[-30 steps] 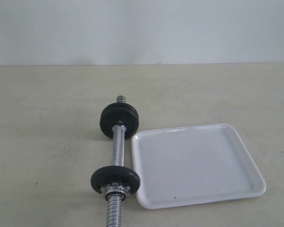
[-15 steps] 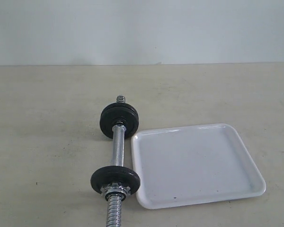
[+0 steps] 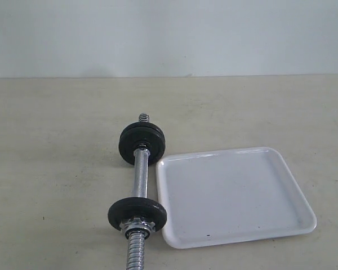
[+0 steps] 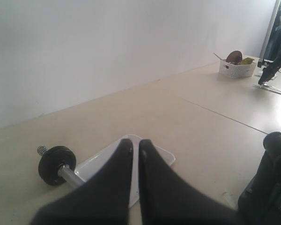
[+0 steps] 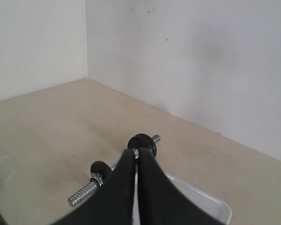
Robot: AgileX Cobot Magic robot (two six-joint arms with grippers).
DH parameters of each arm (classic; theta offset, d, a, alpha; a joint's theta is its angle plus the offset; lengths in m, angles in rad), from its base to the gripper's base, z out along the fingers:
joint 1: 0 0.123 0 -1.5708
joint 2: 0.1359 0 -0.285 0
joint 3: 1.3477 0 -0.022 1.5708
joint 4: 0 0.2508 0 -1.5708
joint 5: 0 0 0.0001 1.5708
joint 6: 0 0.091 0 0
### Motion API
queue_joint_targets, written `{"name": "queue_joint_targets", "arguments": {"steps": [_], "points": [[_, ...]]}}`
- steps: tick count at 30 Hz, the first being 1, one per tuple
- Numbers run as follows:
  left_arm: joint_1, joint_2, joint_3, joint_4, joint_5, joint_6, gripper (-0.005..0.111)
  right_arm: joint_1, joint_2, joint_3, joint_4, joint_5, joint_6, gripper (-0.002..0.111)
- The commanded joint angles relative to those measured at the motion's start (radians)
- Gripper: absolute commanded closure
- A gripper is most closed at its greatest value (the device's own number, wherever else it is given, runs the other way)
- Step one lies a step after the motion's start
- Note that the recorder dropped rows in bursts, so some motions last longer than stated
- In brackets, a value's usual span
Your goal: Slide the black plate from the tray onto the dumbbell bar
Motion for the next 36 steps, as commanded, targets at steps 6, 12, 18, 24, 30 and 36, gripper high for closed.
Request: {"name": "queue_joint_targets", "arguments": {"steps": [6,12,18,24,30,36], "points": [[0.002,-0.003,0.006,-0.012,0.011,-0.011,0.102,-0.003,-0.001,0.275,0.091,-0.360,0.000,0.108],[0.063,-0.003,0.006,-0.001,0.066,0.012,0.102,-0.003,-0.001,0.439,0.130,-0.488,0.000,0.108],[0.142,-0.003,0.006,-0.001,0.110,0.053,0.102,-0.003,-0.001,0.570,0.133,-0.638,0.000,0.108],[0.162,-0.003,0.006,-0.001,0.115,0.056,0.102,-0.003,-0.001,0.690,0.100,-0.781,0.000,0.108],[0.162,-0.003,0.006,-0.006,0.145,0.056,0.102,-0.003,-0.001,0.800,0.048,-0.852,0.000,0.108],[0.166,-0.003,0.006,-0.008,0.149,0.056,0.102,-0.003,-0.001,0.923,0.045,-0.966,0.086,0.108]]}}
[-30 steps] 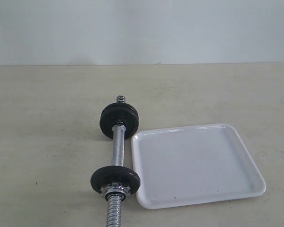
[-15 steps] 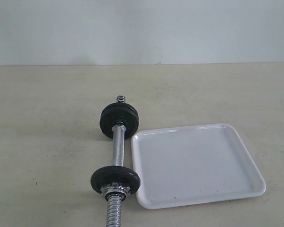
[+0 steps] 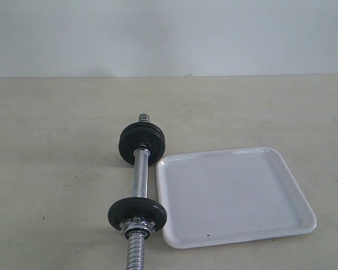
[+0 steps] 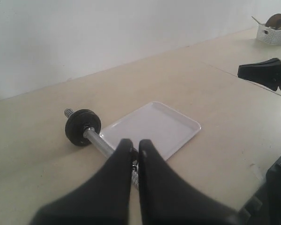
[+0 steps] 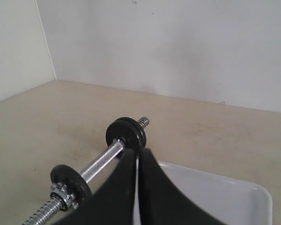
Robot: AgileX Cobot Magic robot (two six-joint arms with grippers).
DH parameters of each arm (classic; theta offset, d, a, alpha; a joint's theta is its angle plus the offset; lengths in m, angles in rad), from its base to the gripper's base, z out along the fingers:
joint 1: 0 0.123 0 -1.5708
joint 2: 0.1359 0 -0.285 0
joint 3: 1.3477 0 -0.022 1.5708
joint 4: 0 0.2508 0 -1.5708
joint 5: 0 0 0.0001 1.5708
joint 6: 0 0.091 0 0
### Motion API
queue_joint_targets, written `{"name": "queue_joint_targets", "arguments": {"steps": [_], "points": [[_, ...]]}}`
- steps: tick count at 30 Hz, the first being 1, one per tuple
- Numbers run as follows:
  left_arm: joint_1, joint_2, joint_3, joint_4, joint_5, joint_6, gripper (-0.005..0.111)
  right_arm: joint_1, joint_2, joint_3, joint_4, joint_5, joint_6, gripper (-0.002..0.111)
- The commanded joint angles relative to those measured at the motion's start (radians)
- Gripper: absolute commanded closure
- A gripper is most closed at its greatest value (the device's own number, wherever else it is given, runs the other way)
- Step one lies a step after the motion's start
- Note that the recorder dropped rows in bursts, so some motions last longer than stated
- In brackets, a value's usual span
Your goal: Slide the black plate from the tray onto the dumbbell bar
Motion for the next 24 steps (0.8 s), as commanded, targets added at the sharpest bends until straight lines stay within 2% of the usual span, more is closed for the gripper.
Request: {"name": "queue_joint_targets", "arguments": {"steps": [1,7,10,15,17,18,20,21,22,23,24], "points": [[0.014,-0.003,0.006,-0.004,0.002,0.009,0.102,-0.003,-0.006,0.064,-0.014,-0.071,0.051,0.108],[0.060,-0.003,0.006,-0.004,0.002,0.009,0.102,-0.003,-0.006,0.122,-0.023,-0.227,0.041,0.108],[0.097,-0.003,0.006,-0.004,0.002,0.009,0.102,-0.003,-0.006,0.122,-0.023,-0.233,-0.072,0.108],[0.107,-0.003,0.006,-0.005,0.002,-0.007,0.102,-0.003,-0.006,0.122,-0.026,-0.172,-0.148,0.108],[0.108,-0.003,0.006,0.000,0.000,-0.004,0.102,-0.003,-0.006,0.122,-0.087,-0.050,-0.153,0.108],[0.109,-0.003,0.006,0.009,-0.017,0.003,0.102,-0.003,-0.006,0.122,-0.085,-0.050,-0.147,0.108],[0.130,-0.003,0.015,0.052,-0.151,0.034,0.102,-0.003,-0.006,0.122,-0.091,-0.050,-0.147,0.108],[0.148,-0.003,0.033,0.110,-0.294,0.034,0.102,-0.003,-0.006,0.122,-0.091,-0.050,-0.147,0.108],[0.156,-0.003,0.049,0.130,-0.353,0.034,0.102,-0.003,-0.006,0.122,-0.091,-0.050,-0.147,0.108],[0.173,-0.003,0.098,0.171,-0.482,0.016,0.102,-0.003,-0.006,0.122,-0.091,-0.050,-0.147,0.108],[0.179,-0.003,0.125,0.190,-0.522,-0.015,0.102,-0.003,-0.006,0.122,-0.091,-0.050,-0.138,0.108]]}}
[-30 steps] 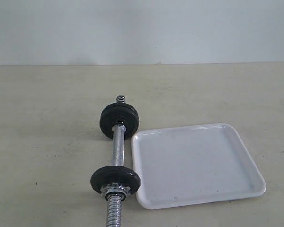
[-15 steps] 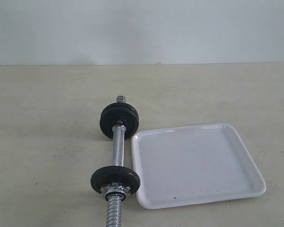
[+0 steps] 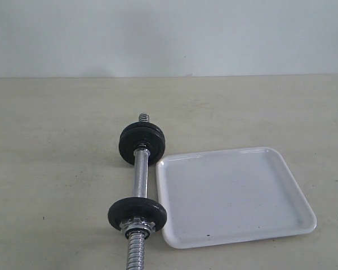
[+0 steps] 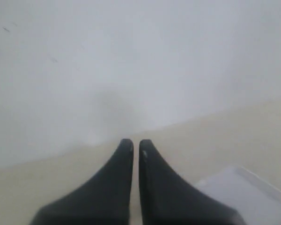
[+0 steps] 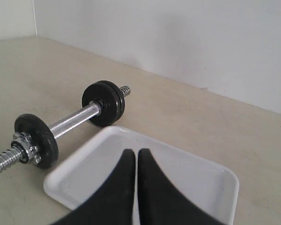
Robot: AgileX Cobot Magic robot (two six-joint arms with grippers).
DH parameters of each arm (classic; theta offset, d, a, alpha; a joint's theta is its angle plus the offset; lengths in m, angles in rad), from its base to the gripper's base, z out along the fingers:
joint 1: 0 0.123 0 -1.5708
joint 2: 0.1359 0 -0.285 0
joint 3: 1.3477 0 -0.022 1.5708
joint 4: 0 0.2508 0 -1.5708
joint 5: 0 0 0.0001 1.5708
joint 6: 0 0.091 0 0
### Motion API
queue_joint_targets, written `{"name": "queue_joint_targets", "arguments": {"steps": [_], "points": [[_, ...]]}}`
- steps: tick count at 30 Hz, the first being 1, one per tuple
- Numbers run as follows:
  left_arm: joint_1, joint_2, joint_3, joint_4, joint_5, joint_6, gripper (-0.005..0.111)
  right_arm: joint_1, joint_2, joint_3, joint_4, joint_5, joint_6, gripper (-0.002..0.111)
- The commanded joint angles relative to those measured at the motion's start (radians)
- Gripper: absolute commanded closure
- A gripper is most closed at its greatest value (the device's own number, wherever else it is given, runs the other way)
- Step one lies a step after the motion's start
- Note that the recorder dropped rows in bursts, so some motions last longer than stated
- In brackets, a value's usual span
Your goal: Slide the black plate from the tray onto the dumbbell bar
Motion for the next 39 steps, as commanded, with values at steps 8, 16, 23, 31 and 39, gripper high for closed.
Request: {"name": "queue_joint_targets", "arguments": {"steps": [8,16,23,31,39], "points": [[0.039,-0.003,0.424,0.167,-0.601,-0.150,0.102,-0.003,-0.004,-0.001,0.004,0.004,0.052,0.108],[0.039,-0.003,0.677,0.192,-0.832,-0.140,0.102,-0.003,-0.004,-0.001,0.068,-0.002,0.064,0.108],[0.056,-0.003,0.800,0.239,-0.930,-0.131,0.102,-0.003,-0.004,-0.001,0.118,-0.059,0.076,0.108],[0.100,-0.003,0.800,0.239,-0.839,-0.102,0.102,-0.003,-0.004,-0.001,0.118,-0.037,0.068,0.108],[0.100,-0.003,0.800,0.203,-0.675,-0.105,0.102,-0.003,-0.004,-0.001,0.107,0.005,-0.005,0.108]]}}
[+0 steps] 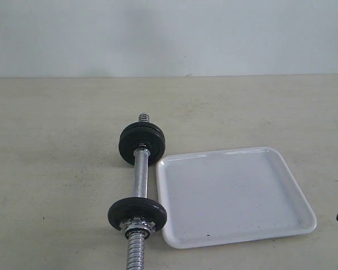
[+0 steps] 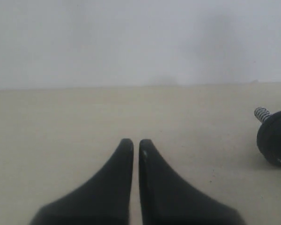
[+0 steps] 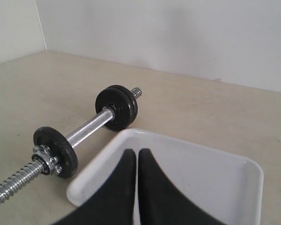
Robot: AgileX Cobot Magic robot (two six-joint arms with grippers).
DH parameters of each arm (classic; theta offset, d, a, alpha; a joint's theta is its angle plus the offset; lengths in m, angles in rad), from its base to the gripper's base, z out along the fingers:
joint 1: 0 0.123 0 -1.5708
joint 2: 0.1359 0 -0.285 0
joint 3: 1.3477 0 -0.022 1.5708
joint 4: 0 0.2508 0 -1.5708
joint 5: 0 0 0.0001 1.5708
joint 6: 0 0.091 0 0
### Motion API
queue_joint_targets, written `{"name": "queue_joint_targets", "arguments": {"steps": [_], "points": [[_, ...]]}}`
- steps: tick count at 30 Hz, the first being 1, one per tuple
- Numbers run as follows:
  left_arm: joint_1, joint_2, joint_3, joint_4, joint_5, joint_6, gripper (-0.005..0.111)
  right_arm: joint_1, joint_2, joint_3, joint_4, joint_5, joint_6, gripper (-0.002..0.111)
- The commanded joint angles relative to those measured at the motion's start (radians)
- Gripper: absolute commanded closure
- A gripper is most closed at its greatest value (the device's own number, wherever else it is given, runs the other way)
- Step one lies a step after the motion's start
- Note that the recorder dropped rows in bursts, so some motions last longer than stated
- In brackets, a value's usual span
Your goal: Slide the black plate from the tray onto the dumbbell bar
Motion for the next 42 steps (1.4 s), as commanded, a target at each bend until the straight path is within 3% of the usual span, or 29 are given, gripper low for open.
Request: {"name": "queue_joint_targets", "arguments": {"steps": [1,8,14,42], "points": [[0.002,-0.002,0.004,-0.016,0.038,0.000,0.102,-0.003,-0.004,-0.001,-0.008,0.004,-0.048,0.108],[0.002,-0.002,0.004,0.007,0.073,-0.002,0.102,-0.003,-0.004,-0.001,-0.025,0.009,-0.114,0.108],[0.002,-0.002,0.004,0.258,0.073,-0.329,0.102,-0.003,-0.004,-0.001,-0.027,0.011,-0.119,0.108],[0.002,-0.002,0.004,0.221,0.075,-0.332,0.102,-0.003,-0.004,-0.001,0.013,0.004,-0.094,0.108]]}}
